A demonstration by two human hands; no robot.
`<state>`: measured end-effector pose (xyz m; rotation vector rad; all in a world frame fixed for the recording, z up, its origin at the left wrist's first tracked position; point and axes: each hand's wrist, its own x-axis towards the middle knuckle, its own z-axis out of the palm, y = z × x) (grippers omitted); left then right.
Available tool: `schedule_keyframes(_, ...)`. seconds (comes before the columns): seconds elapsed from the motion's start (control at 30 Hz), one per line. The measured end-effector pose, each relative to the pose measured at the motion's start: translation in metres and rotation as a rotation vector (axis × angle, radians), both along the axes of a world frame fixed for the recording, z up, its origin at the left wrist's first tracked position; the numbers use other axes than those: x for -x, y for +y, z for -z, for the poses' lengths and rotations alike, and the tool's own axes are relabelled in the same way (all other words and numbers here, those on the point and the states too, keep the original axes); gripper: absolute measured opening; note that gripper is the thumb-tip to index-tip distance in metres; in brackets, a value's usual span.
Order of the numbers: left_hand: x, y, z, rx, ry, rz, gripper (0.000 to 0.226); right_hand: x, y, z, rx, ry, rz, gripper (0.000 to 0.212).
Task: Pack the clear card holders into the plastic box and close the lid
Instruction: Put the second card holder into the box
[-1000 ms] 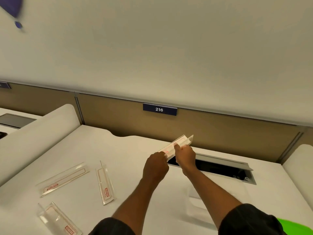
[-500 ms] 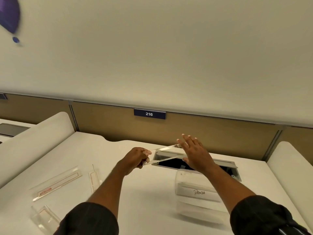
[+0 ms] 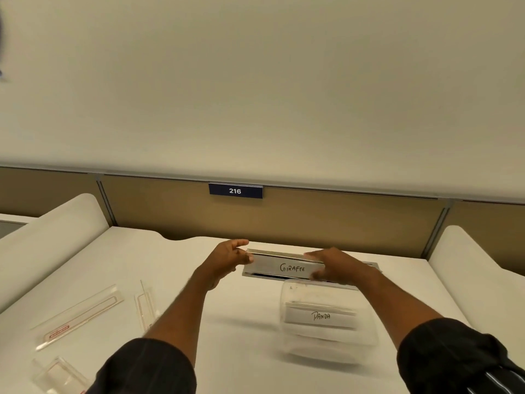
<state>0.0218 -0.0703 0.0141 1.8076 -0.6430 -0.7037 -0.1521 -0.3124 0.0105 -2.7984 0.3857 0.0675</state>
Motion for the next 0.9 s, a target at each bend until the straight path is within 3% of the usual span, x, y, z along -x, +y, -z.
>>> schedule_keyframes(0.07, 0.007, -0.012, 0.003, 0.005, -0.05, -0.02, 0.036, 0.009, -0.006, -0.001, -0.034, 0.045, 0.023, 0.042)
schedule_keyframes(0.17, 0.018, -0.033, 0.011, -0.069, -0.245, -0.065, 0.021, 0.022, -0.016, -0.001, -0.04, 0.08, 0.083, 0.049)
schedule_keyframes(0.43, 0.047, -0.082, 0.032, -0.266, -0.542, 0.05, 0.022, 0.055, -0.045, 0.015, -0.019, 0.128, 0.182, 0.052)
schedule_keyframes(0.57, 0.06, -0.098, 0.045, -0.373, -0.607, 0.153, 0.032, 0.062, -0.053, 0.032, -0.026, 0.162, 0.237, 0.065)
schedule_keyframes(0.7, 0.068, -0.111, 0.06, -0.506, -0.72, 0.227, 0.041, 0.061, -0.056, 0.052, -0.021, 0.198, 0.224, 0.06)
schedule_keyframes(0.9, 0.079, -0.12, 0.077, -0.688, -1.046, 0.295, 0.025, 0.055, -0.057, 0.076, 0.023, 0.213, 0.216, 0.062)
